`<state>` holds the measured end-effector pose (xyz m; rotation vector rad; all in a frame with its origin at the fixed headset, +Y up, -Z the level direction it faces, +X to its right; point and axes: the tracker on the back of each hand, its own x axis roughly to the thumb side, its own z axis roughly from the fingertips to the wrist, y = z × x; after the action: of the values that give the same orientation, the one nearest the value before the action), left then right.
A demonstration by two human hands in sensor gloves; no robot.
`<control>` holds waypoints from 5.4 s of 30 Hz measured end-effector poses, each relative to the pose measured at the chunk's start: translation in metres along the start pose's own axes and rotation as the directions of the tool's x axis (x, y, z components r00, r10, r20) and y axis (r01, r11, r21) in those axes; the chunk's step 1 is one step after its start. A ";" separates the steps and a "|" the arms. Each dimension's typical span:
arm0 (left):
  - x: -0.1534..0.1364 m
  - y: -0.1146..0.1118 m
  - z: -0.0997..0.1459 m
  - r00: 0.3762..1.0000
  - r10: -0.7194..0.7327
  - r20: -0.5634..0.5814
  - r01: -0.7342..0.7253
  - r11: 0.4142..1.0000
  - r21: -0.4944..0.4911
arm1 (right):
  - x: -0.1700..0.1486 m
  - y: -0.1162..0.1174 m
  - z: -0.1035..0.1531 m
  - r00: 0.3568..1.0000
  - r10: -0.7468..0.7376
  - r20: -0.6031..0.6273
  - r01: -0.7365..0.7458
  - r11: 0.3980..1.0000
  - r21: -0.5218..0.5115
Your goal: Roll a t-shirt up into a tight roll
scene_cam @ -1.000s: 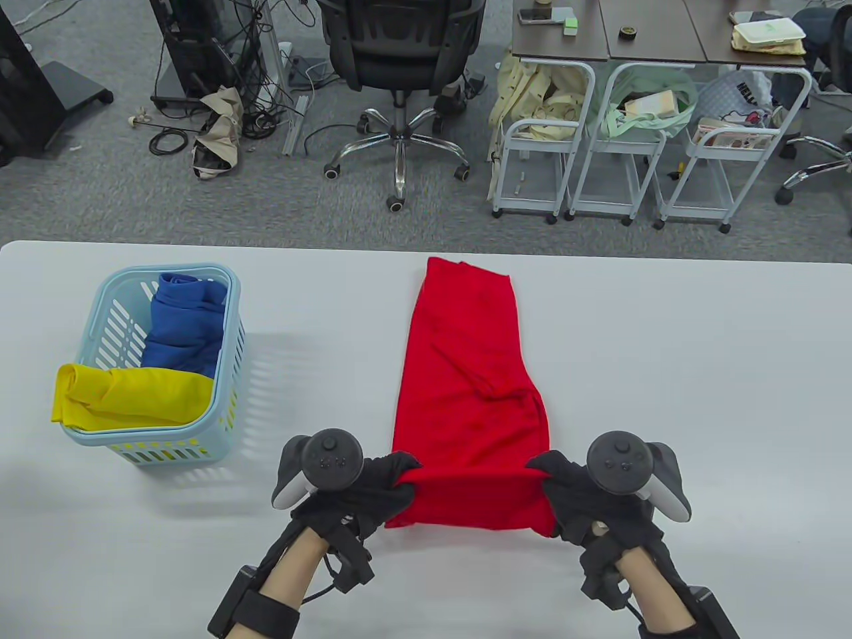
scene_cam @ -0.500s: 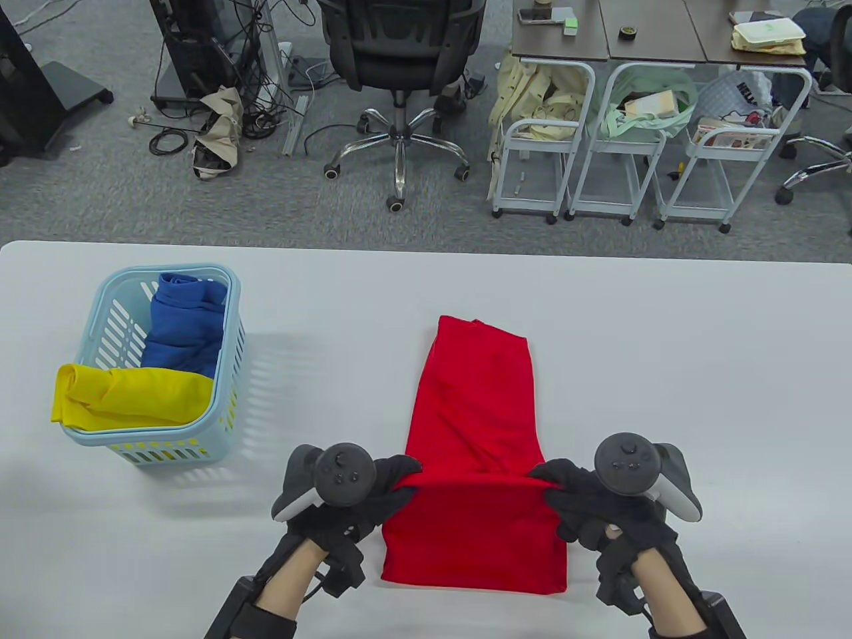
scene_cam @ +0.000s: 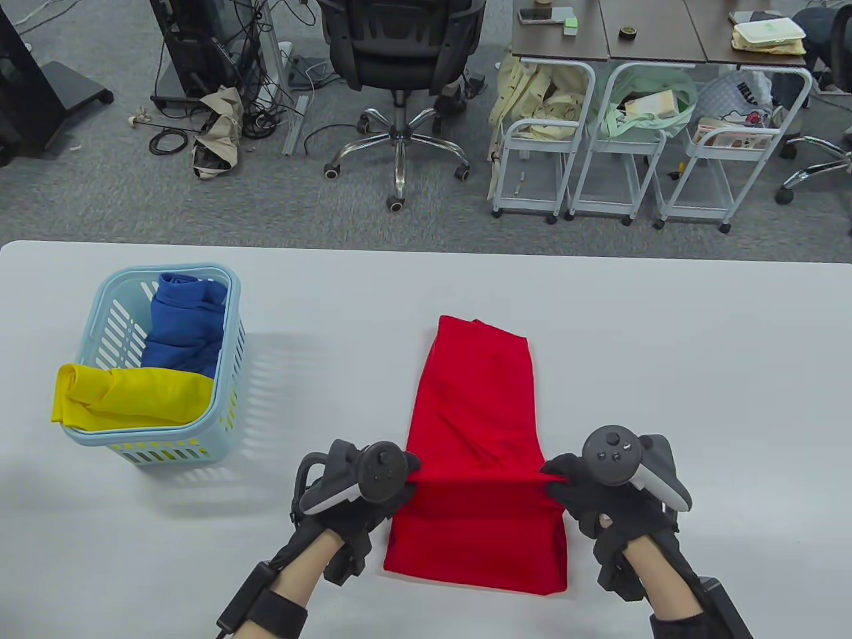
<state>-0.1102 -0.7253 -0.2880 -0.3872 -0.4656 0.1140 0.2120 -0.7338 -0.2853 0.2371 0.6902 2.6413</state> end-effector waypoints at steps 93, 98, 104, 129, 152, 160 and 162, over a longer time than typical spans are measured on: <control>0.038 -0.072 -0.029 0.980 -0.192 -0.052 0.163 0.923 -0.349 | 0.065 0.014 -0.041 0.946 0.324 0.019 -0.320 0.920 0.228; 0.031 -0.069 -0.032 0.986 -0.151 -0.069 0.121 0.937 -0.326 | 0.046 0.044 -0.012 0.922 0.388 -0.004 -0.373 0.890 0.263; 0.006 -0.041 -0.018 0.994 0.107 0.003 -0.105 0.980 -0.166 | 0.050 0.034 0.009 0.913 0.407 -0.017 -0.406 0.912 0.060; 0.031 -0.034 0.004 0.934 -0.352 0.068 0.356 0.932 -0.070 | 0.043 0.049 0.001 0.874 0.480 0.077 -0.482 0.876 0.013; -0.006 -0.024 0.000 0.999 -0.039 -0.025 0.038 0.999 -0.010 | 0.020 0.035 -0.009 0.982 0.182 0.045 -0.184 0.981 0.061; 0.007 -0.003 0.019 0.965 -0.226 -0.130 0.248 0.950 0.189 | 0.019 0.034 -0.008 0.985 0.166 0.036 -0.168 0.984 0.061; 0.022 -0.005 0.020 0.981 -0.195 0.017 0.187 0.960 0.211 | 0.019 0.034 -0.008 0.986 0.161 0.036 -0.163 0.985 0.063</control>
<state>-0.1002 -0.7188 -0.2606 -0.1333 -0.5207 -0.0178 0.1814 -0.7564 -0.2738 0.3669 0.7788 2.7642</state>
